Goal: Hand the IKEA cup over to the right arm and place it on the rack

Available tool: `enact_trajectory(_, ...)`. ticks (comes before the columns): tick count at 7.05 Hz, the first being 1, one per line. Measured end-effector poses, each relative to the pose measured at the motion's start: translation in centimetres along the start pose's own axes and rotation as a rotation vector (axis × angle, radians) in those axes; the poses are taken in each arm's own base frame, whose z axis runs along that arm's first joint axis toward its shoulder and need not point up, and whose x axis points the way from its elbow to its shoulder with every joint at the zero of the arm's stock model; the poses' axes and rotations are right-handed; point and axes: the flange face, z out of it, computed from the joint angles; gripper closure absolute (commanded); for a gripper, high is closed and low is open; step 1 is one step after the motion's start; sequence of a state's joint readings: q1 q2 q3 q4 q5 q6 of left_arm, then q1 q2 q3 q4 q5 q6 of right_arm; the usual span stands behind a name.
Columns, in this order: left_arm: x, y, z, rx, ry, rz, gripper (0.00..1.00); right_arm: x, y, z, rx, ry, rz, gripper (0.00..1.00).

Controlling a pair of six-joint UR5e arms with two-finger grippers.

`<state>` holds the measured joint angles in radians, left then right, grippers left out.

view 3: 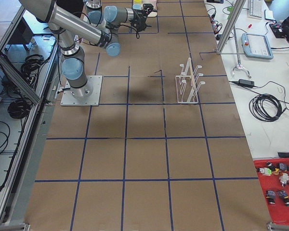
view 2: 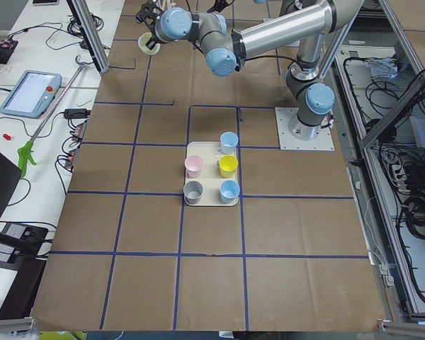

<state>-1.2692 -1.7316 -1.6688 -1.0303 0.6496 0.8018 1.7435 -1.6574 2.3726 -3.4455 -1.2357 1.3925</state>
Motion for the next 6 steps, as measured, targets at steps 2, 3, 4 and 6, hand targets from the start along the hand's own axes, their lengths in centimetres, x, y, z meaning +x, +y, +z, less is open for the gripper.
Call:
enact_trajectory(2, 1.1, 4.3, 3.1, 0.154, 0.050, 0.137, 1.00, 0.0, 0.1, 0.0, -0.005, 0.001, -0.002, 0.00)
enact_trajectory(3, 2.6, 6.2, 4.3, 0.218, 0.082, 0.196, 1.00, 0.0, 0.2, 0.1, -0.010, 0.004, 0.006, 0.00)
enact_trajectory(4, 4.6, 7.8, 5.5, 0.259, 0.115, 0.245, 1.00, 0.1, 0.5, 0.1, -0.017, 0.011, 0.045, 0.00)
enact_trajectory(6, 8.0, 10.1, 7.0, 0.308, 0.161, 0.319, 1.00, 0.2, 0.8, 0.3, -0.026, 0.025, 0.139, 0.00)
